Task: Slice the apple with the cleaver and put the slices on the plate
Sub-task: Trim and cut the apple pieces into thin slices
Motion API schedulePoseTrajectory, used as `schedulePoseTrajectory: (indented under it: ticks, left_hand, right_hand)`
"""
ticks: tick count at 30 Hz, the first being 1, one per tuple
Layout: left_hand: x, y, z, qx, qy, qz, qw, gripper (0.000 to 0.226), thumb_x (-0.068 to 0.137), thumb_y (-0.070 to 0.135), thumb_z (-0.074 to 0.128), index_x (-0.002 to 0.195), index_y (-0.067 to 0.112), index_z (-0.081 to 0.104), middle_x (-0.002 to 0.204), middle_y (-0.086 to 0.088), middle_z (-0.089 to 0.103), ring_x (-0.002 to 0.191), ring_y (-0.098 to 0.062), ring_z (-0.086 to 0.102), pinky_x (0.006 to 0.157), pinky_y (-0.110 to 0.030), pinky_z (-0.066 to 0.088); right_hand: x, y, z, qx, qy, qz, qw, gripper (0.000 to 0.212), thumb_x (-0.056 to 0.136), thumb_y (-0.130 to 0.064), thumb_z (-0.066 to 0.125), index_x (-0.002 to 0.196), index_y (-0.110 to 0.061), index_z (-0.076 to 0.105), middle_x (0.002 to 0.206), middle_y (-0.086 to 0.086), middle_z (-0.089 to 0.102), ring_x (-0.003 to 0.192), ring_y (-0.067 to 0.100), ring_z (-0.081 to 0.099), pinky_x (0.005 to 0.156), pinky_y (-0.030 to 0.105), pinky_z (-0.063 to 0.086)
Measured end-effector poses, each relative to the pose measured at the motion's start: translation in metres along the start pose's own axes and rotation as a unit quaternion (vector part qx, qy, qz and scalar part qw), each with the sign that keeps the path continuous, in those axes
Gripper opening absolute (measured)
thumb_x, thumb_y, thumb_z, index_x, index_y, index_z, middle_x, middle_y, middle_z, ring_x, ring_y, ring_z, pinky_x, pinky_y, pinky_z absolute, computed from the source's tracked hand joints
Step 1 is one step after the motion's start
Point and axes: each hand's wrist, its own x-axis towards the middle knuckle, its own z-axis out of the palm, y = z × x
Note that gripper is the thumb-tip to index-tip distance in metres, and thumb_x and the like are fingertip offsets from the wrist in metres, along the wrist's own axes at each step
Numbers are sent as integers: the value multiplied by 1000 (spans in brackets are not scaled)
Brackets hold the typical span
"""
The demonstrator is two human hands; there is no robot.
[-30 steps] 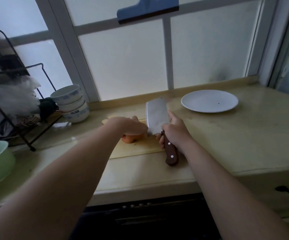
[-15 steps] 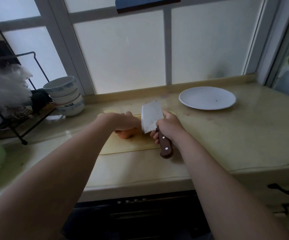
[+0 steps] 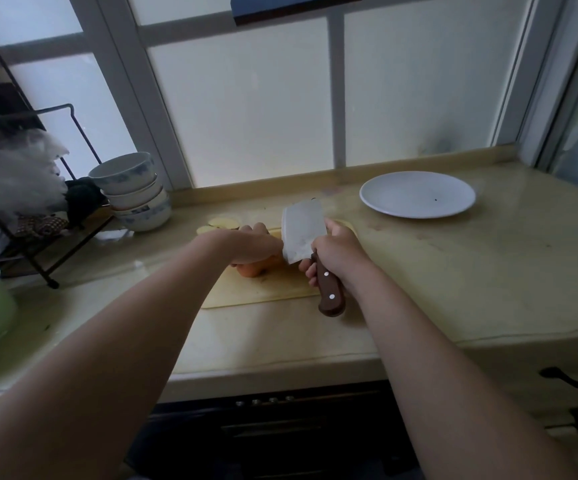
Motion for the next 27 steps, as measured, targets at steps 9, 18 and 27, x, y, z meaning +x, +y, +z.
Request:
schedulePoseTrajectory:
  ticks: [9,18,27]
  left_hand:
    - [1,-2,3,40,17,1,999,66,88,58,44,145,27,33,143,-9,39,116,-39,49,97,-51,48]
    - [4,-1,6,68,35,8,997,65,94,56,41,148,23,31,152,-11,34,135,-38,36,99,-46,42]
    - [8,-4,8,63,36,10,997,66,92,55,40,149,23,30,154,-11,33,139,-37,31,110,-54,33]
  right_hand:
    - [-3,-3,1,-12,3,-3,1000,70,89,9,28,148,-23,48,67,18,67,39,16,53,40,26,49]
    - [-2,-2,3,-9,6,-1,1000,69,90,8,27,147,-26,48,66,18,66,41,17,52,42,27,50]
    - [-3,-4,5,-7,10,1,1000,75,90,8,26,155,-26,42,69,18,65,40,16,51,41,27,49]
